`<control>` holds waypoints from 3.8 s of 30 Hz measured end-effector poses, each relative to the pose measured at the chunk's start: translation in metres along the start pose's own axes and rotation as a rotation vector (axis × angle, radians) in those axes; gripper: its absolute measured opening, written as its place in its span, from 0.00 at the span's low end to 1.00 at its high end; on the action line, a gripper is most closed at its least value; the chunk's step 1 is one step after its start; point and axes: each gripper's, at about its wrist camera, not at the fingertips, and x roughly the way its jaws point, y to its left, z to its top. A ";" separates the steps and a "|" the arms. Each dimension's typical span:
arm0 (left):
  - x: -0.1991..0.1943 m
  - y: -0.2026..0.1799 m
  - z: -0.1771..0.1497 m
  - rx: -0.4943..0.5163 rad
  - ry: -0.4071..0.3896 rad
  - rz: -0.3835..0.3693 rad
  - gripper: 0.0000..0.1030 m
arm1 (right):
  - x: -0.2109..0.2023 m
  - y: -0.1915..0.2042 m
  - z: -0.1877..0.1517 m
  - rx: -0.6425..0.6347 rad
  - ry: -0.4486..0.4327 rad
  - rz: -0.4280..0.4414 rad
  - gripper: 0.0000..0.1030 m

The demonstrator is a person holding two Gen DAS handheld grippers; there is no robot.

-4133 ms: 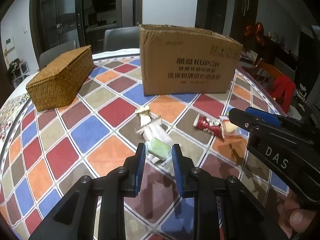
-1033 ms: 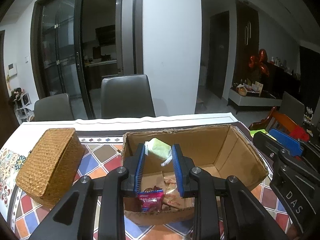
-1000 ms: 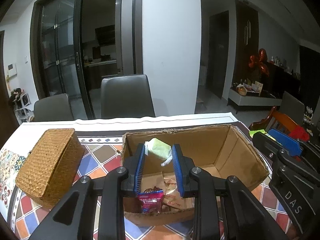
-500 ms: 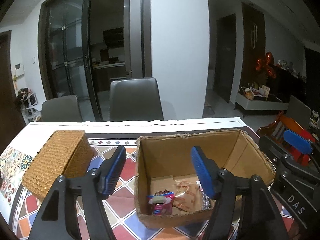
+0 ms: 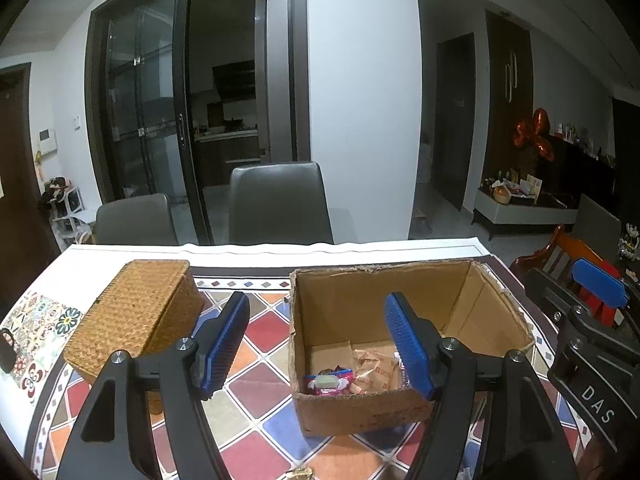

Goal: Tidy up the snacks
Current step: 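Move both open tools back from the box toward the remaining snacks, then grasp the white wrapped pastry with the left tool while the right tool grasps the red-wrapped snack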

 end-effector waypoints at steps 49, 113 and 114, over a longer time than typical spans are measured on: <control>-0.078 0.015 -0.082 -0.018 0.067 0.045 0.68 | -0.078 0.020 -0.067 -0.054 0.028 0.075 0.59; 0.015 0.005 -0.204 -0.027 0.484 0.058 0.55 | 0.032 0.045 -0.193 -0.223 0.496 0.323 0.51; 0.015 0.005 -0.205 -0.025 0.486 0.056 0.50 | 0.034 0.046 -0.195 -0.222 0.501 0.326 0.48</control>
